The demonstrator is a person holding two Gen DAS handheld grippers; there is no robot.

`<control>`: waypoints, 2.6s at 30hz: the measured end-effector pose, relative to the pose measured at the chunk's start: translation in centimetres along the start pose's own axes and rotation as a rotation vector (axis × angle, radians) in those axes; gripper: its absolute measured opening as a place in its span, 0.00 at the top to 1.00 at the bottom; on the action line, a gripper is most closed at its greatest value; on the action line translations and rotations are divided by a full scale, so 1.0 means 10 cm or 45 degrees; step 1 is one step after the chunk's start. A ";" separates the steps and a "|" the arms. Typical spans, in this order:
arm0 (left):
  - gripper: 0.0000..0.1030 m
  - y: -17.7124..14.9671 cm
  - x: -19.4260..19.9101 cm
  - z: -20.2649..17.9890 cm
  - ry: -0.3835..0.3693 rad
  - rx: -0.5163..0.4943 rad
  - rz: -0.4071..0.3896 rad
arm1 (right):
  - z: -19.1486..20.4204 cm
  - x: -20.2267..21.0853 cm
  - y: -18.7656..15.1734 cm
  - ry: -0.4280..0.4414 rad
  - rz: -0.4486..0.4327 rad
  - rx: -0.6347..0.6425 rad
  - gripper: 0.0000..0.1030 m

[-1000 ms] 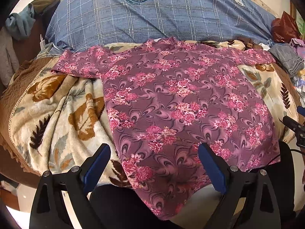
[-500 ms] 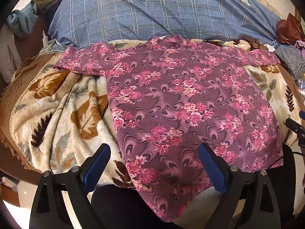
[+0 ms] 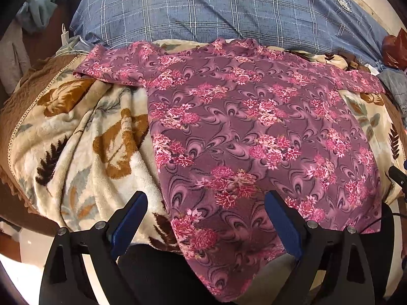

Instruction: Fold small clothes

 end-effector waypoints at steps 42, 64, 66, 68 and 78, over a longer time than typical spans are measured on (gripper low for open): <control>0.90 0.03 -0.61 0.50 -0.344 0.436 0.210 | 0.12 -0.67 0.02 0.305 0.108 -0.055 0.91; 0.94 -0.09 -0.08 0.81 -0.398 0.504 0.058 | -0.08 -0.27 0.17 0.461 0.062 -0.199 0.96; 0.91 -0.27 -0.20 0.85 -0.333 0.477 0.162 | -0.16 -0.25 0.20 0.439 0.051 -0.208 0.96; 0.91 -0.60 -0.43 0.89 -0.230 0.441 0.347 | -0.22 -0.38 0.11 0.406 0.104 -0.216 0.96; 0.47 -0.39 -0.21 1.24 -0.092 0.372 0.154 | -0.34 -0.61 0.00 0.368 0.198 -0.257 0.87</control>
Point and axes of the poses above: each gripper's, at about its wrist camera, not at the fingertips, and x roughly against the way its jaws point, z to its left, y to its top, the point moved 10 cm from there along -x, roughly the way its jaws point, and after that the axes turned 7 degrees about -x, right-handed, at the moved point
